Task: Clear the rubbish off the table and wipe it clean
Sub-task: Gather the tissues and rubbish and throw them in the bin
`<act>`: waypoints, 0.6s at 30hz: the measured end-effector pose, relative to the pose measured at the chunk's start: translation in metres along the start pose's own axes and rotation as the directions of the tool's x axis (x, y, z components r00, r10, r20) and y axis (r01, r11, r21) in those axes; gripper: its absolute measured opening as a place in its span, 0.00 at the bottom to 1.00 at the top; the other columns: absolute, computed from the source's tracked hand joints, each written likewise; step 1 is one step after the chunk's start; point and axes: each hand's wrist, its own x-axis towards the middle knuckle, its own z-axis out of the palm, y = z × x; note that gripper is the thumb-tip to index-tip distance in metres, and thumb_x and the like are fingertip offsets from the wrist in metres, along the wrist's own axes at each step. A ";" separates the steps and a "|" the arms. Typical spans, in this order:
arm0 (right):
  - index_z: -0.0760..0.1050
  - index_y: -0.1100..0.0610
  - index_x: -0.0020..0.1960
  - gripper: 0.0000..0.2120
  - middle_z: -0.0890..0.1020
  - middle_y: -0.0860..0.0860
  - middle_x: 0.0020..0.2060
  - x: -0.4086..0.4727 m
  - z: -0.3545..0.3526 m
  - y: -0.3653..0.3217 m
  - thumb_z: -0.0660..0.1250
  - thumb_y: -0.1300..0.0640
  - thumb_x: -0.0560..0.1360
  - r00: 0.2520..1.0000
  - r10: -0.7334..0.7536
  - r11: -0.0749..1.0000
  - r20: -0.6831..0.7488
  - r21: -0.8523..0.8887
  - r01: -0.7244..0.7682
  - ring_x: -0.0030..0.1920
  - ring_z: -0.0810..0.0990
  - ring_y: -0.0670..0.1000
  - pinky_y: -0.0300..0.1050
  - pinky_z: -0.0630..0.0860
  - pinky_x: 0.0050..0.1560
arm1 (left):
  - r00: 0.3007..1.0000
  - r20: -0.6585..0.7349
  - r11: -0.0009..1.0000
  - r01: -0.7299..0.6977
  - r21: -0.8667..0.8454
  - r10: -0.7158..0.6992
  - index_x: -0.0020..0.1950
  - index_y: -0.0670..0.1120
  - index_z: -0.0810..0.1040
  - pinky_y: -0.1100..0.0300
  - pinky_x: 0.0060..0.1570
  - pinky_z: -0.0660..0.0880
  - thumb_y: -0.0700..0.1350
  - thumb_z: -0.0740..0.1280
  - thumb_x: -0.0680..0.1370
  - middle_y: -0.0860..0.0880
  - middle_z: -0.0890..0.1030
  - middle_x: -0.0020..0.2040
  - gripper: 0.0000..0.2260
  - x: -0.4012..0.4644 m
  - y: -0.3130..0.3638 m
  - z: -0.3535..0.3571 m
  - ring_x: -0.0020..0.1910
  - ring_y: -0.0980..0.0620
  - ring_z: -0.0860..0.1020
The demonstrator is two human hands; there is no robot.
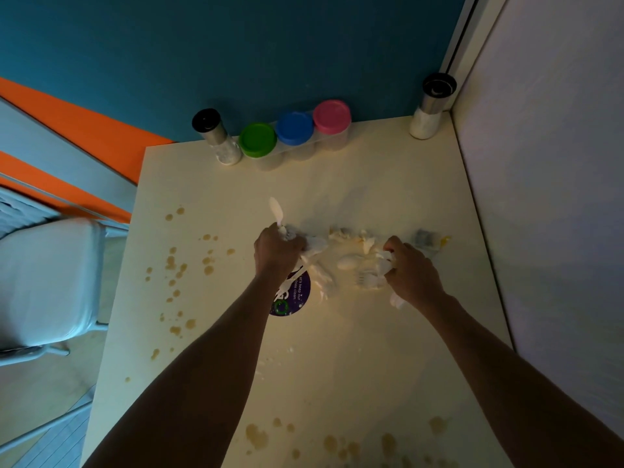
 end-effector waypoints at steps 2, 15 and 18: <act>0.68 0.52 0.50 0.06 0.80 0.55 0.47 -0.002 -0.004 -0.002 0.64 0.56 0.75 0.999 0.034 0.996 -0.037 0.080 -0.031 0.50 0.80 0.62 0.51 0.73 0.45 | 0.999 -0.029 0.997 0.020 -0.070 -0.022 0.49 0.47 0.81 0.52 0.44 0.81 0.56 0.68 0.63 0.49 0.83 0.43 0.20 -0.003 -0.002 -0.006 0.44 0.48 0.82; 0.77 0.52 0.61 0.15 0.82 0.56 0.56 -0.024 -0.030 -0.001 0.67 0.50 0.75 0.967 0.182 0.978 -0.180 0.130 -0.160 0.58 0.79 0.63 0.53 0.74 0.58 | 1.000 -0.022 0.987 0.017 -0.161 -0.021 0.44 0.49 0.76 0.50 0.42 0.78 0.44 0.69 0.69 0.47 0.82 0.39 0.06 -0.048 -0.037 -0.033 0.42 0.44 0.80; 0.74 0.51 0.64 0.17 0.81 0.59 0.58 -0.030 -0.036 -0.001 0.63 0.47 0.77 0.972 0.212 0.977 -0.103 0.052 -0.208 0.59 0.78 0.65 0.55 0.73 0.59 | 1.000 0.020 0.981 0.012 -0.192 -0.008 0.50 0.56 0.78 0.53 0.43 0.78 0.47 0.66 0.68 0.50 0.83 0.42 0.12 -0.058 -0.041 -0.037 0.44 0.47 0.81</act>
